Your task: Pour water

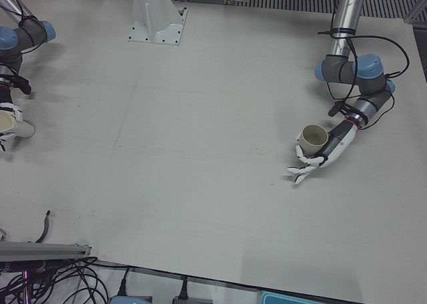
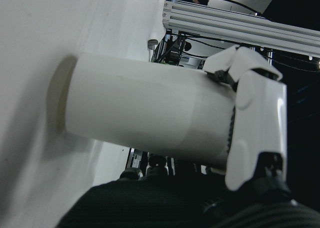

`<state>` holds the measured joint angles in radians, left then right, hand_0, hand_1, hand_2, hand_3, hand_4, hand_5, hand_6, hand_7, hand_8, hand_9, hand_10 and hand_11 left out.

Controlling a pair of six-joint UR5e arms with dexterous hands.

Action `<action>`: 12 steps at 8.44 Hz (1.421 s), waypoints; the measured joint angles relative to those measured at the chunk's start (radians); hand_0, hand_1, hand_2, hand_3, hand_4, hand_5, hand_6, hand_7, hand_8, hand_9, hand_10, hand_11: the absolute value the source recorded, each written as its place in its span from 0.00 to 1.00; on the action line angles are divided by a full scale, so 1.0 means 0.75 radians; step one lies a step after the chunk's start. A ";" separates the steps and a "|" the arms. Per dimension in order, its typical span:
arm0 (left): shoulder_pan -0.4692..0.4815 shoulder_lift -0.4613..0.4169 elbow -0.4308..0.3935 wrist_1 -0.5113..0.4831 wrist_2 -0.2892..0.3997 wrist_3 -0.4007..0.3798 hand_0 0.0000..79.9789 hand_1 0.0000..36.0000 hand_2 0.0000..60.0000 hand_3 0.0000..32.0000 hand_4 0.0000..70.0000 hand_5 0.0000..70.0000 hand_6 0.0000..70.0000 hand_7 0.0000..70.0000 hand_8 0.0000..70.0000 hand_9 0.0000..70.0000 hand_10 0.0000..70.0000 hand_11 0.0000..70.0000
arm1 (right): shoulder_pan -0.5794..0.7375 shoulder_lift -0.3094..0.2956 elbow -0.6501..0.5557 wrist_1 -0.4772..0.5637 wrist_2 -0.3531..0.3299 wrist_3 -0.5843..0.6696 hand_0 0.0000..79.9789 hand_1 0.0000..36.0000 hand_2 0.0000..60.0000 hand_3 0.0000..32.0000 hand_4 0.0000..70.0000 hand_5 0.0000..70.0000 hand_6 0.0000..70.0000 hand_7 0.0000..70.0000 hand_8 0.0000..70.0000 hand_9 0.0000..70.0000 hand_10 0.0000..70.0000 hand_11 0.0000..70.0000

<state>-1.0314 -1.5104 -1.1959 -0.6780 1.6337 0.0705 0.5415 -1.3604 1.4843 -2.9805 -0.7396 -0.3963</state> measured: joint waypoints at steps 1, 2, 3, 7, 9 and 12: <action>0.000 0.000 0.001 0.000 0.000 0.000 1.00 1.00 1.00 0.00 1.00 1.00 0.27 0.35 0.10 0.07 0.12 0.23 | 0.000 0.000 0.001 0.000 0.000 0.000 0.79 0.98 0.76 0.00 0.17 0.22 0.58 0.75 0.25 0.29 0.00 0.00; 0.000 0.000 0.001 0.001 0.001 -0.001 1.00 1.00 1.00 0.00 1.00 1.00 0.27 0.36 0.10 0.08 0.12 0.23 | 0.000 0.000 0.005 -0.001 0.000 0.001 0.79 0.97 0.75 0.00 0.17 0.22 0.58 0.74 0.25 0.29 0.00 0.00; 0.001 0.000 -0.001 0.001 0.001 -0.001 1.00 1.00 1.00 0.00 1.00 1.00 0.27 0.36 0.11 0.08 0.12 0.22 | 0.000 0.001 0.011 -0.001 0.000 0.001 0.80 0.97 0.75 0.00 0.17 0.22 0.59 0.73 0.25 0.28 0.00 0.00; 0.020 -0.004 -0.040 0.022 0.002 -0.001 1.00 1.00 1.00 0.00 1.00 1.00 0.29 0.38 0.11 0.08 0.11 0.21 | 0.032 0.002 0.099 -0.017 -0.003 -0.005 0.91 1.00 0.74 0.00 0.24 0.23 0.65 0.78 0.25 0.28 0.00 0.00; 0.099 -0.044 -0.184 0.151 0.003 0.002 1.00 1.00 1.00 0.00 1.00 1.00 0.30 0.39 0.12 0.09 0.12 0.22 | 0.064 0.002 0.166 -0.026 -0.007 -0.012 0.96 1.00 0.78 0.00 0.24 0.24 0.68 0.80 0.26 0.28 0.00 0.00; 0.353 -0.316 -0.334 0.448 -0.003 0.004 1.00 1.00 1.00 0.00 1.00 1.00 0.29 0.38 0.11 0.08 0.11 0.20 | 0.089 0.000 0.221 -0.032 -0.009 -0.017 0.99 1.00 0.77 0.00 0.21 0.25 0.69 0.82 0.25 0.28 0.00 0.00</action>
<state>-0.7669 -1.7472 -1.4464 -0.3423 1.6316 0.0738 0.6079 -1.3604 1.6498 -3.0047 -0.7464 -0.4091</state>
